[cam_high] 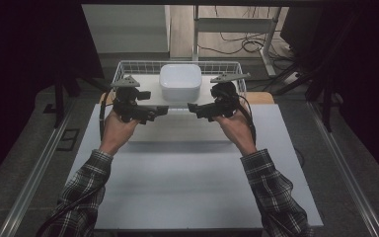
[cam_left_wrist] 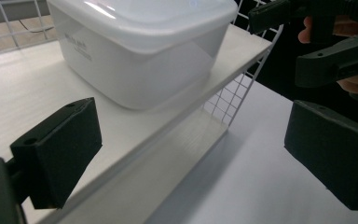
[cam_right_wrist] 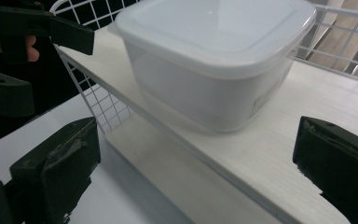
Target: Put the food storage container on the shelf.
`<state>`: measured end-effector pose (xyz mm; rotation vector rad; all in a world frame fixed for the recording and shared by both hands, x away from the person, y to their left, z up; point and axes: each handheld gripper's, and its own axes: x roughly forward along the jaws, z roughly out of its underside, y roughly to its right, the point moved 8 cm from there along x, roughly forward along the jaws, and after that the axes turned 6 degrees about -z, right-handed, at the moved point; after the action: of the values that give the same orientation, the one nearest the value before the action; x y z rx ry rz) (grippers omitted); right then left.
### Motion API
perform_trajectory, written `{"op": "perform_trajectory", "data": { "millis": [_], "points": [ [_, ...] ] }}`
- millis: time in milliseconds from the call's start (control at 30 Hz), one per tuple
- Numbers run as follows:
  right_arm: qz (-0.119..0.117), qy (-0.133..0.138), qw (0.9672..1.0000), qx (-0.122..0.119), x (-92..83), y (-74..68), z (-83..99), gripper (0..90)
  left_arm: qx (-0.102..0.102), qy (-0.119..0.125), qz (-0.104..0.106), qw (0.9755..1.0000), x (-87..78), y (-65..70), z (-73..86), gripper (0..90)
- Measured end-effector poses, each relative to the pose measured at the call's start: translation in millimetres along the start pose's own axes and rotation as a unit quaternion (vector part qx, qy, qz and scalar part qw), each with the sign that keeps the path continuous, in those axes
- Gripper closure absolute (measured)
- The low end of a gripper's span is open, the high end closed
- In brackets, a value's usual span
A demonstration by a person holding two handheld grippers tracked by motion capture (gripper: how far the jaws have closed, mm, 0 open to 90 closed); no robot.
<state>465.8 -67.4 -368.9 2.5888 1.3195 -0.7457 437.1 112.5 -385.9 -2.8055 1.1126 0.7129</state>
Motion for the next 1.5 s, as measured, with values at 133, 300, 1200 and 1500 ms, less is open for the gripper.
{"op": "perform_trajectory", "data": {
  "millis": [133,300,1200,1500],
  "points": [
    [-0.002,-0.001,1.0000,-0.004,-3.6,-2.1,7.9,0.7,0.003,0.003,0.002,1.0000,-5.1,4.4,7.0,3.3],
    [-0.007,0.002,1.0000,-0.007,-10.1,-6.0,17.2,0.7,-0.002,0.010,0.008,0.9999,-12.6,9.2,16.6,3.4],
    [-0.018,0.002,0.9996,-0.023,-19.2,-24.7,77.3,0.0,0.006,-0.022,0.020,0.9995,-4.3,36.0,91.7,3.6],
    [-0.006,0.009,0.9999,-0.012,-21.1,-21.7,99.5,0.0,-0.004,-0.030,0.020,0.9993,0.6,39.6,116.2,3.8]
  ]
}}
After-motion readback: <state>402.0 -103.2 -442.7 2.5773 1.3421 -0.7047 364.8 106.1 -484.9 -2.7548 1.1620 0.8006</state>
